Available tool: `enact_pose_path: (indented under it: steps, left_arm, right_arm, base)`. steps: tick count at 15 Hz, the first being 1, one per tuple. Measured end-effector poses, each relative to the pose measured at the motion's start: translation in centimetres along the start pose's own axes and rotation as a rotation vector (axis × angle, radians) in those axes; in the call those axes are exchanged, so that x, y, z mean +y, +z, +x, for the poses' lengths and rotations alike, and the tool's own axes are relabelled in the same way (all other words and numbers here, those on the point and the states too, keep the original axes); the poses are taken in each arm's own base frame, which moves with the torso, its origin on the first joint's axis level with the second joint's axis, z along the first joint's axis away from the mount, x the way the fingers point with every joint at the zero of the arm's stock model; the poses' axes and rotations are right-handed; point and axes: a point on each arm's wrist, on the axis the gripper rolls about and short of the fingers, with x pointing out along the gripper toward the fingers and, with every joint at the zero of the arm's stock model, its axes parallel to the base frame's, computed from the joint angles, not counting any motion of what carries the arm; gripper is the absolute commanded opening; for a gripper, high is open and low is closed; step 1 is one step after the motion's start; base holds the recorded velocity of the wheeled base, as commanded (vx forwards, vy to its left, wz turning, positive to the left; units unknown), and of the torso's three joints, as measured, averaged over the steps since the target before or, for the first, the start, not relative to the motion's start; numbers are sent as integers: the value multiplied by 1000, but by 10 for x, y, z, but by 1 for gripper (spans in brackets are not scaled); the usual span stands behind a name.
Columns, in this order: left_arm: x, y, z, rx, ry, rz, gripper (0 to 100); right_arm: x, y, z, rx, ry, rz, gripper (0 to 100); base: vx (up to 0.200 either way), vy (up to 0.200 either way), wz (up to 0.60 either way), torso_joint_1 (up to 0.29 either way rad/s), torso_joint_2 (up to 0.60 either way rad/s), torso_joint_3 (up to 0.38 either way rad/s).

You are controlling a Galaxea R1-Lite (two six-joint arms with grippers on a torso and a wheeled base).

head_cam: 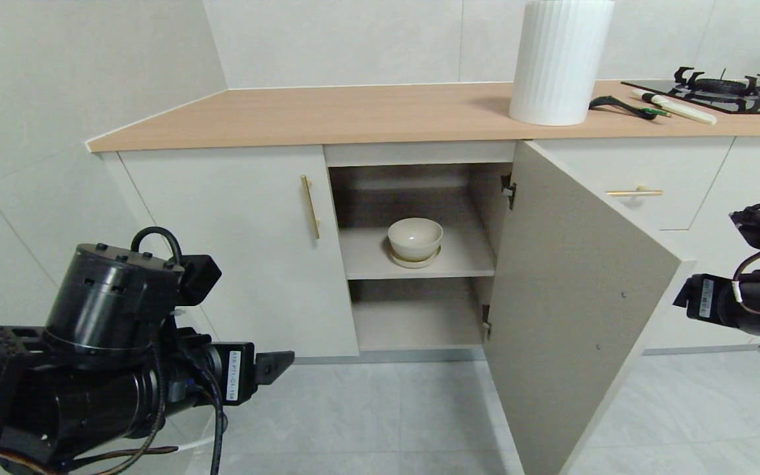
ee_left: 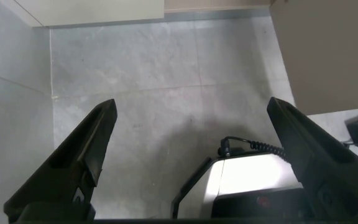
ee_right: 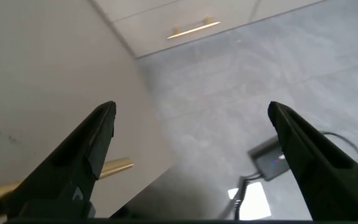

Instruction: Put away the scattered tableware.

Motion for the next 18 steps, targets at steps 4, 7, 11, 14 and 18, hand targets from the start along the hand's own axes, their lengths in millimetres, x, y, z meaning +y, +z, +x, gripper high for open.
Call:
enact_pose_path:
  steps: [4,7,11,14,18]
  left_arm:
    - [0,0,0,0,0,0,100]
    - [0,0,0,-1,0,0,100]
    - [0,0,0,-1,-2,-1,100]
    - [0,1,-1,-6,-2,-3,100]
    - [0,3,-3,-18,-2,-8,100]
  right_arm:
    - [20,-10,-4,24,68,-6,100]
    - [35,-18,-9,45,124,-16,100]
    - [62,-26,-11,42,221,-49,100]
    - [86,-32,-6,24,307,-90,100]
    - [122,-19,10,18,412,-140,100]
  base:
    - [0,0,0,0,0,0]
    - [0,0,0,0,0,0]
    - [0,0,0,0,0,0]
    - [0,0,0,0,0,0]
    - [0,0,0,0,0,0]
